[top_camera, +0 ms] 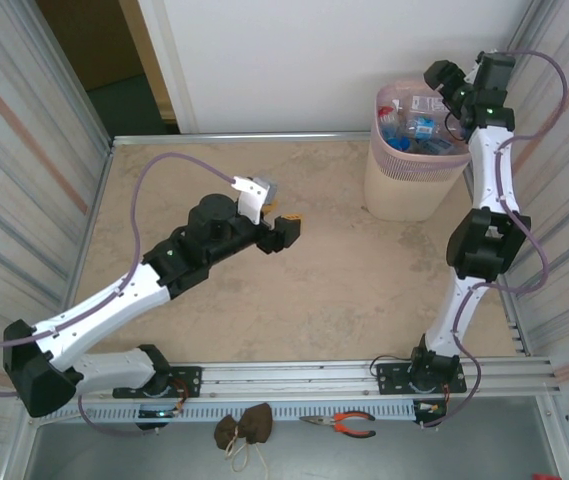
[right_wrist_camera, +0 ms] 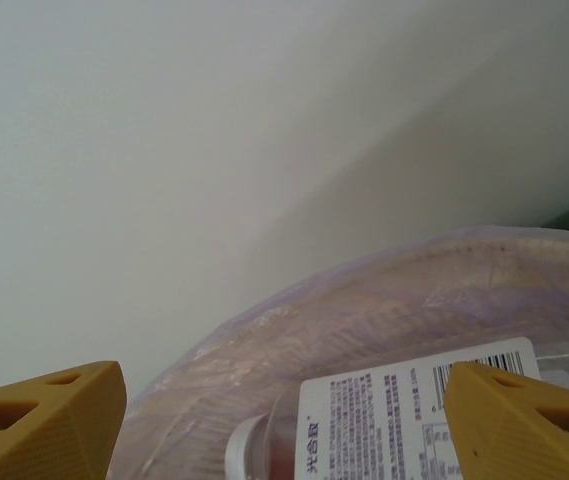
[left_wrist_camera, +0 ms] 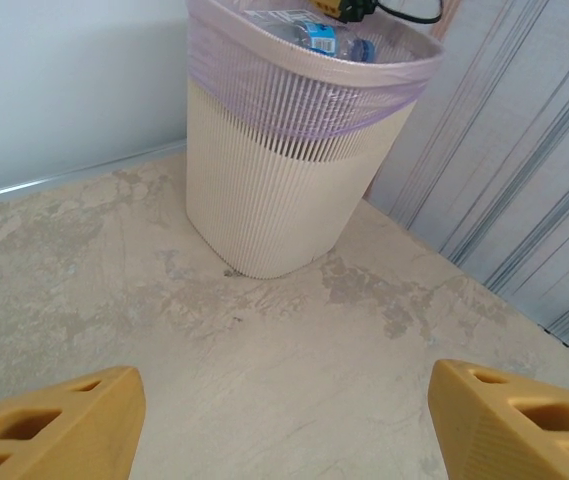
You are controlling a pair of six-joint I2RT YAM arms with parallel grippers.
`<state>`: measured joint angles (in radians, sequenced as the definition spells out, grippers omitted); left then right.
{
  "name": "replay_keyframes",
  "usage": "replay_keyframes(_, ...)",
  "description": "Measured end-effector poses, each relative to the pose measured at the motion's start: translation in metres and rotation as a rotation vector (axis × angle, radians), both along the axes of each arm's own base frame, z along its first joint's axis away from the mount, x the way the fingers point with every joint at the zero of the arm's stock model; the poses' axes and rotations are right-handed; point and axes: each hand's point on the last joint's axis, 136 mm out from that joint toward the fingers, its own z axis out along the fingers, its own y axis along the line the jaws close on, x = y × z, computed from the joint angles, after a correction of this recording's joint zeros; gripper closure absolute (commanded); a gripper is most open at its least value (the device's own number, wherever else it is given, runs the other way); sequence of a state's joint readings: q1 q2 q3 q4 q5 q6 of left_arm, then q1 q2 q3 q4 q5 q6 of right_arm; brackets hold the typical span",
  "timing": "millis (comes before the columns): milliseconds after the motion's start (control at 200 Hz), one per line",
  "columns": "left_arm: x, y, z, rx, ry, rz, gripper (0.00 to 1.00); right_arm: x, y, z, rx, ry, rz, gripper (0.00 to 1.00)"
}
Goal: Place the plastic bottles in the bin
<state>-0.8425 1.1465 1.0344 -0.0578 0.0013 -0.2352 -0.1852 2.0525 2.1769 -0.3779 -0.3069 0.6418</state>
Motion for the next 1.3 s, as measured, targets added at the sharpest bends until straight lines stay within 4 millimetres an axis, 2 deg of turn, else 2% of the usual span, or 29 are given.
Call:
replay_keyframes(150,0.003,0.017,-0.001,0.022,-0.009,0.044,0.21,-0.032,0.006,0.028,-0.046,-0.025,0.015,0.12)
replay_keyframes(276,0.005,0.040,-0.011,0.060,-0.013,0.107,0.16,-0.075,0.015,0.052,-0.106,-0.061,0.037,0.08)
replay_keyframes(381,0.010,0.065,-0.024,0.100,-0.002,0.175,0.09,-0.114,0.023,0.055,-0.157,-0.071,0.056,0.06)
replay_keyframes(511,0.016,0.097,-0.039,0.142,0.017,0.262,0.01,-0.152,0.030,0.046,-0.224,-0.064,0.082,0.03)
replay_keyframes(601,0.020,0.118,-0.048,0.160,0.033,0.322,0.01,-0.178,0.035,0.031,-0.272,-0.046,0.103,0.00)
replay_keyframes(782,0.025,0.157,-0.071,0.203,0.075,0.433,0.01,-0.225,0.043,0.002,-0.375,-0.035,0.139,0.01)
replay_keyframes(932,0.029,0.185,-0.091,0.260,0.101,0.523,0.01,-0.250,0.042,-0.028,-0.435,-0.008,0.132,0.01)
replay_keyframes(1032,0.030,0.199,-0.106,0.307,0.110,0.571,0.01,-0.259,0.038,-0.064,-0.450,0.040,0.116,0.01)
replay_keyframes(1097,0.031,0.207,-0.116,0.343,0.104,0.592,0.01,-0.263,0.037,-0.093,-0.459,0.082,0.113,0.01)
replay_keyframes(1202,0.031,0.215,-0.132,0.405,0.086,0.608,0.01,-0.269,0.035,-0.142,-0.484,0.154,0.118,0.01)
replay_keyframes(1303,0.033,0.220,-0.148,0.467,0.053,0.610,0.01,-0.272,0.037,-0.179,-0.518,0.190,0.121,0.01)
